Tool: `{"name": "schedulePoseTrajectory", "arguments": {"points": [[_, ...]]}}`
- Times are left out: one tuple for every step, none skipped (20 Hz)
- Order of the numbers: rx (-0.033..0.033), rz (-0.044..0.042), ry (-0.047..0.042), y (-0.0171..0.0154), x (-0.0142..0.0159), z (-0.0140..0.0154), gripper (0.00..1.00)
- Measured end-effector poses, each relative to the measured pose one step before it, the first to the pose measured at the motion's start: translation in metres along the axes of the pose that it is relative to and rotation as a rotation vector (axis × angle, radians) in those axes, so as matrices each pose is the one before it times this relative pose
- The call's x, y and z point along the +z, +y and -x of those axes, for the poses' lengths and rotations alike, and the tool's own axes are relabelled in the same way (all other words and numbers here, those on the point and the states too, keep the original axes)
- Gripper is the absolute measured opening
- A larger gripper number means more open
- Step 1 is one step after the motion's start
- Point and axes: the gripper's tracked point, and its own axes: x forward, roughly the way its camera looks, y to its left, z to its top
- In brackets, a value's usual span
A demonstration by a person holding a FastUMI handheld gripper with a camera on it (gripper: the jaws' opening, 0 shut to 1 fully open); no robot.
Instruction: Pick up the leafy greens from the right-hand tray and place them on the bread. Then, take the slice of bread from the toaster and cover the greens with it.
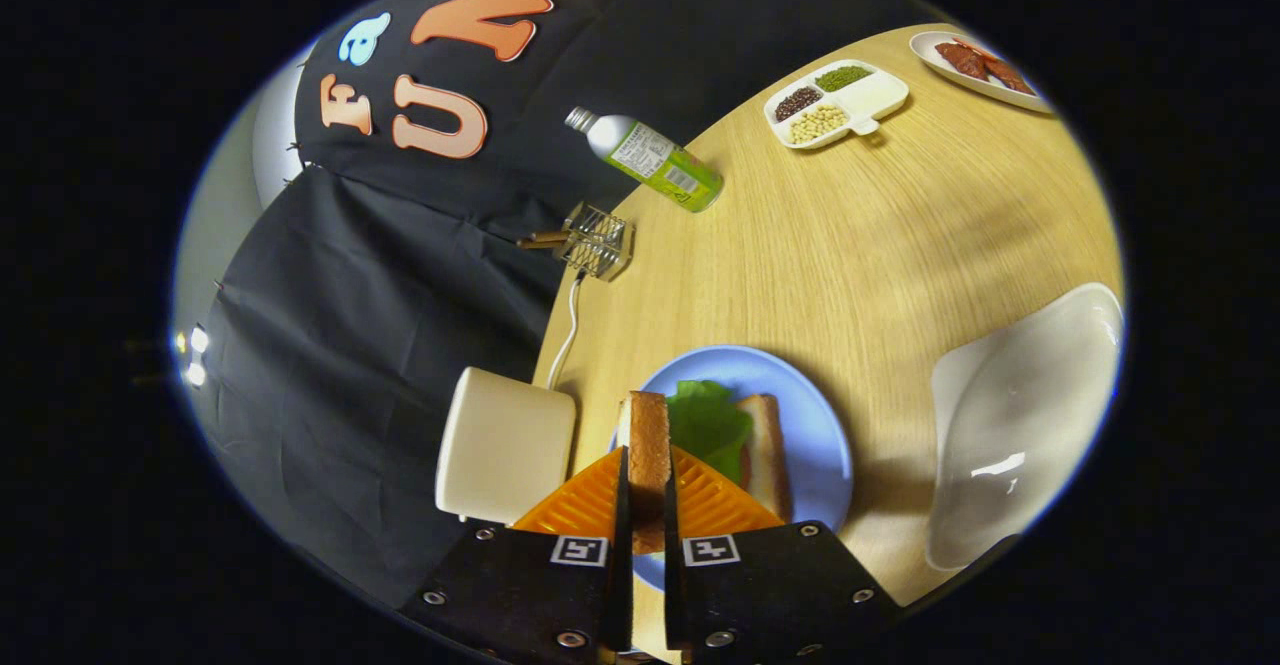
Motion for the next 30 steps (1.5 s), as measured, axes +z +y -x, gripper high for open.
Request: {"name": "schedulePoseTrajectory", "arguments": {"points": [[-0.01177,0.01015,-0.00476,-0.00232,0.00071,-0.00009,0.13],[-0.0078,0.00754,0.00076,-0.00121,-0.00092,-0.00193,0.14],[-0.01743,0.01359,-0.00436,-0.00212,-0.00114,-0.00024,0.15],[-0.02304,0.01926,-0.00853,-0.00393,0.0007,-0.0009,0.17],[-0.03529,0.00916,-0.00002,-0.00637,-0.0025,0.00044,0.2],[-0.02584,0.00345,-0.00816,-0.00402,-0.00114,-0.00183,0.24],[-0.00343,0.00204,-0.01252,-0.00054,-0.001,-0.00308,0.31],[-0.0132,0.0051,-0.0109,-0.00126,-0.00022,0.00111,0.33],[-0.0079,0.00755,-0.00721,0.00056,-0.00062,0.00233,0.36],[-0.01509,0.00998,-0.00764,-0.00002,0.00058,0.00298,0.38],[-0.0284,0.00856,-0.00726,-0.00417,0.00067,0.00313,0.41],[-0.01961,0.00616,-0.0093,-0.00124,0.00076,0.00214,0.45],[-0.01992,0.01441,-0.02164,-0.00149,0.0041,0.00705,0.5],[-0.03152,0.01733,-0.0334,-0.00383,0.0066,0.00545,0.53],[-0.02768,0.01833,-0.03914,-0.00222,0.00906,0.00756,0.6],[-0.01172,0.01424,-0.03943,0.00075,0.00993,0.00759,0.63],[0.00218,0.0101,-0.0416,0.00451,0.00892,0.00978,0.67],[0.00979,0.01375,-0.04416,0.00559,0.01072,0.00854,0.68],[0.00535,0.02044,-0.04707,0.00239,0.01136,0.00606,0.72],[-0.0007,0.02748,-0.05201,0.00327,0.01292,0.01031,0.73],[-0.00089,0.02808,-0.05357,0.00273,0.01242,0.0102,0.75],[0.00356,0.02548,-0.05256,0.00356,0.01357,0.01018,0.76],[0.00943,0.02192,-0.05268,0.00577,0.01263,0.00898,0.79],[0.01044,0.0223,-0.05629,0.00498,0.01511,0.00979,0.8],[0.00729,0.02151,-0.05233,0.00379,0.01139,0.00513,0.83],[0.00078,0.02323,-0.04605,0.0008,0.01079,0.00448,0.85],[-0.005,0.01615,-0.04066,-0.00132,0.00786,0.00468,0.86],[-0.01718,0.01825,-0.03613,-0.00369,0.00829,0.0073,0.87],[-0.01874,0.01628,-0.02902,-0.00294,0.00492,0.00598,0.88],[-0.01219,0.01318,-0.03023,-0.00222,0.00818,0.00642,0.88]]}}
